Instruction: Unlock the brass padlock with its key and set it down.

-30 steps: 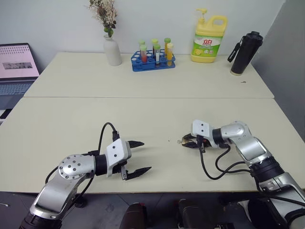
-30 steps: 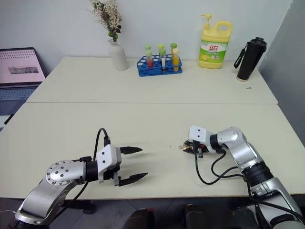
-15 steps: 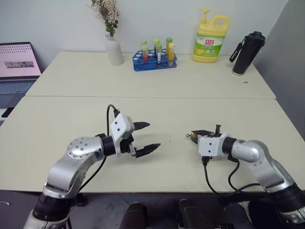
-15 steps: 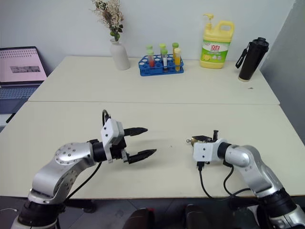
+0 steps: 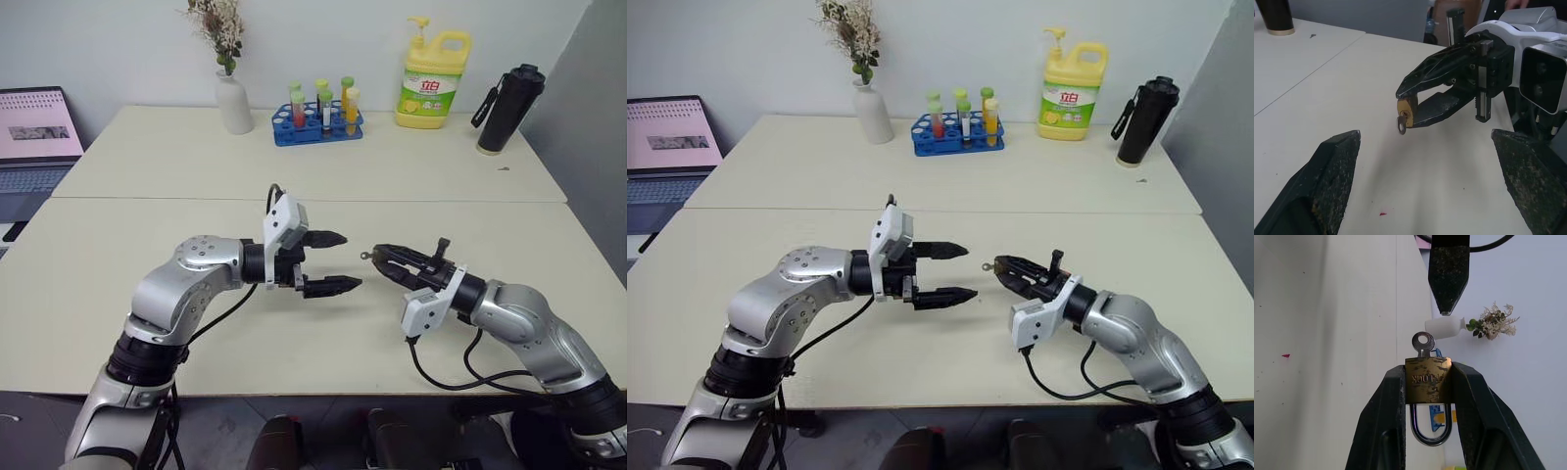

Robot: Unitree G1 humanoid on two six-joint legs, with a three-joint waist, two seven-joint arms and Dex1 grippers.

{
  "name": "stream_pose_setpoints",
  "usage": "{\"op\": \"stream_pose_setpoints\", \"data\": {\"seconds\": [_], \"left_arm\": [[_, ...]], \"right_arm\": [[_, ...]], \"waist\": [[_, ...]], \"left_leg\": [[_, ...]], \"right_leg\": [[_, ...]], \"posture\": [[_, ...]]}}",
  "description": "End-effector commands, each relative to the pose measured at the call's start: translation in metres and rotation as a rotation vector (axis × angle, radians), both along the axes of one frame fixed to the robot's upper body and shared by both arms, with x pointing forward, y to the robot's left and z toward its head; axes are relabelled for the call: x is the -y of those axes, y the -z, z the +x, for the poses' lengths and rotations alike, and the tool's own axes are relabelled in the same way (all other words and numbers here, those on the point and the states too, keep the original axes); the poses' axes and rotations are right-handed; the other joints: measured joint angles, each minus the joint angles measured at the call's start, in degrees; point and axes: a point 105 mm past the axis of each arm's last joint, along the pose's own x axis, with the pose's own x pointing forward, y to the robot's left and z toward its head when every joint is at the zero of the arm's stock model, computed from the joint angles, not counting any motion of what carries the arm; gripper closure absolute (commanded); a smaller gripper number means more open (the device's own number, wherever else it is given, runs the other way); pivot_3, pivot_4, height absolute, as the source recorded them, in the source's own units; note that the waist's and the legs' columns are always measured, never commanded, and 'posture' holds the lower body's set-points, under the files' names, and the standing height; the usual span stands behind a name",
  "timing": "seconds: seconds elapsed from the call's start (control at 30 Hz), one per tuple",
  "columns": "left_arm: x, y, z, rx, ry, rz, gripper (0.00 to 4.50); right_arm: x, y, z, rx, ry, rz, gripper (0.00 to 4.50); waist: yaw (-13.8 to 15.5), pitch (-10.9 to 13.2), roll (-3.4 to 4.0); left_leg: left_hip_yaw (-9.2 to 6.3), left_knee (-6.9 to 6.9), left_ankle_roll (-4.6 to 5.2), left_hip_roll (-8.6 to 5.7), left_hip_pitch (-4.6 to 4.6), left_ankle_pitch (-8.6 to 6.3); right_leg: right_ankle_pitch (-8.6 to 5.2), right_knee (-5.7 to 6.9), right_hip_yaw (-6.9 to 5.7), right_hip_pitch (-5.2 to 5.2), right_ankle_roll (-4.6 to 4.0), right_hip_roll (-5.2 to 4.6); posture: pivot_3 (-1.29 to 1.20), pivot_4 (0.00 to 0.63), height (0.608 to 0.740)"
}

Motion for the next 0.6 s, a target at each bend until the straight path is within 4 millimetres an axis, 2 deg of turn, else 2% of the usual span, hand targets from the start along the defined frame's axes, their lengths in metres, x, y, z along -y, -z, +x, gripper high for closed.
{"op": "stream_pose_setpoints", "data": {"seconds": [0.03, 0.23, 0.33, 0.6], "left_arm": [[0.003, -0.007, 0.001, 0.024, 0.025, -0.005, 0.00], [0.007, -0.004, 0.008, -0.018, 0.028, 0.008, 0.00], [0.007, -0.005, 0.011, -0.027, 0.022, 0.004, 0.58], [0.008, -0.007, 0.015, -0.028, 0.022, -0.009, 3.11]], "right_arm": [[-0.002, -0.017, -0.001, 0.065, -0.015, 0.027, 3.57], [-0.008, -0.020, -0.003, 0.079, -0.044, 0.040, 3.57], [-0.010, -0.018, -0.005, 0.075, -0.058, 0.037, 3.57], [-0.013, -0.021, -0.005, 0.081, -0.076, 0.039, 3.57]], "waist": [[-0.1, 0.0, 0.00], [0.0, 0.0, 0.00], [0.0, 0.0, 0.00], [0.0, 0.0, 0.00]], "left_leg": [[0.00, 0.00, 0.00, 0.00, 0.01, 0.00], [0.00, 0.01, 0.00, -0.02, -0.01, 0.00], [0.00, 0.01, 0.00, -0.02, -0.01, 0.00], [-0.02, 0.01, 0.00, -0.01, -0.01, 0.00]], "right_leg": [[0.00, 0.01, 0.01, 0.00, -0.01, 0.00], [0.00, 0.01, 0.01, 0.00, 0.00, 0.00], [0.00, 0.00, 0.01, 0.00, -0.01, 0.00], [0.02, 0.01, 0.01, 0.00, -0.03, 0.00]], "posture": [[0.00, 0.150, 0.740], [0.00, 0.150, 0.740], [0.00, 0.150, 0.740], [0.00, 0.150, 0.740]]}}
